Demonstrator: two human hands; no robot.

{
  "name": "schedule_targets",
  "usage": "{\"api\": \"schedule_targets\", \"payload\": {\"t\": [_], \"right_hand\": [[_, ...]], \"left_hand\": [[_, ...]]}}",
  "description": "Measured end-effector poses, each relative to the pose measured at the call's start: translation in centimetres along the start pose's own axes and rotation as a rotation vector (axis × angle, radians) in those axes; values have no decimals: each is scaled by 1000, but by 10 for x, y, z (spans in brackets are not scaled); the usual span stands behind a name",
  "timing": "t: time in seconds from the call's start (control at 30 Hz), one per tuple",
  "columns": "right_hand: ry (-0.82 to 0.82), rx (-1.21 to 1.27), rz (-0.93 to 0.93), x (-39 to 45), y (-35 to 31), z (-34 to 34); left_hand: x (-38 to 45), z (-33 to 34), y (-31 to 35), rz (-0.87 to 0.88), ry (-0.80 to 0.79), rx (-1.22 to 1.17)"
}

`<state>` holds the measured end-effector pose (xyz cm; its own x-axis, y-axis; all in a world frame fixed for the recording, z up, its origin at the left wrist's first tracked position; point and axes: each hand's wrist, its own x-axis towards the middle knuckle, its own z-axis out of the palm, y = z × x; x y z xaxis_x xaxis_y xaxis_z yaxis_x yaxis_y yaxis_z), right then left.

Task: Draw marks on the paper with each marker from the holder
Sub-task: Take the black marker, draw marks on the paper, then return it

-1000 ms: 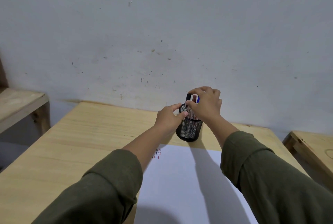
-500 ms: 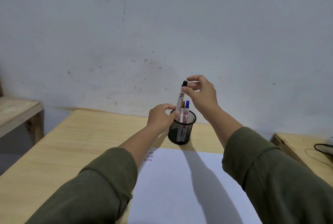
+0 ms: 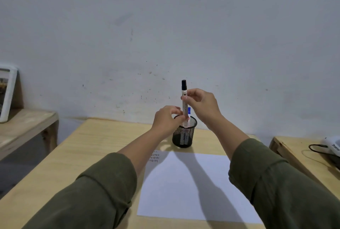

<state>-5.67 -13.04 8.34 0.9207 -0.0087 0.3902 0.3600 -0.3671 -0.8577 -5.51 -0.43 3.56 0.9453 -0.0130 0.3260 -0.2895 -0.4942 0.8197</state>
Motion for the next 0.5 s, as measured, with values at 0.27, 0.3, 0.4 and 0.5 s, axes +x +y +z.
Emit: {"api": "schedule_targets", "payload": {"t": [0.27,0.3,0.4,0.5], "right_hand": [[-262,-7,121,-46,-2,-14],[-283,8,136,-51,-3,-15],[-345,58,188,-60,-7,-15],[-428,129,267,-62,-10,-17]], "left_hand": [[-22,-46,6,109,-95,-156],[-25,-48,7,131,-135,-149],[-29,-52,8,154,-172,-131],[-31,-55,3,124,-155,-123]]}}
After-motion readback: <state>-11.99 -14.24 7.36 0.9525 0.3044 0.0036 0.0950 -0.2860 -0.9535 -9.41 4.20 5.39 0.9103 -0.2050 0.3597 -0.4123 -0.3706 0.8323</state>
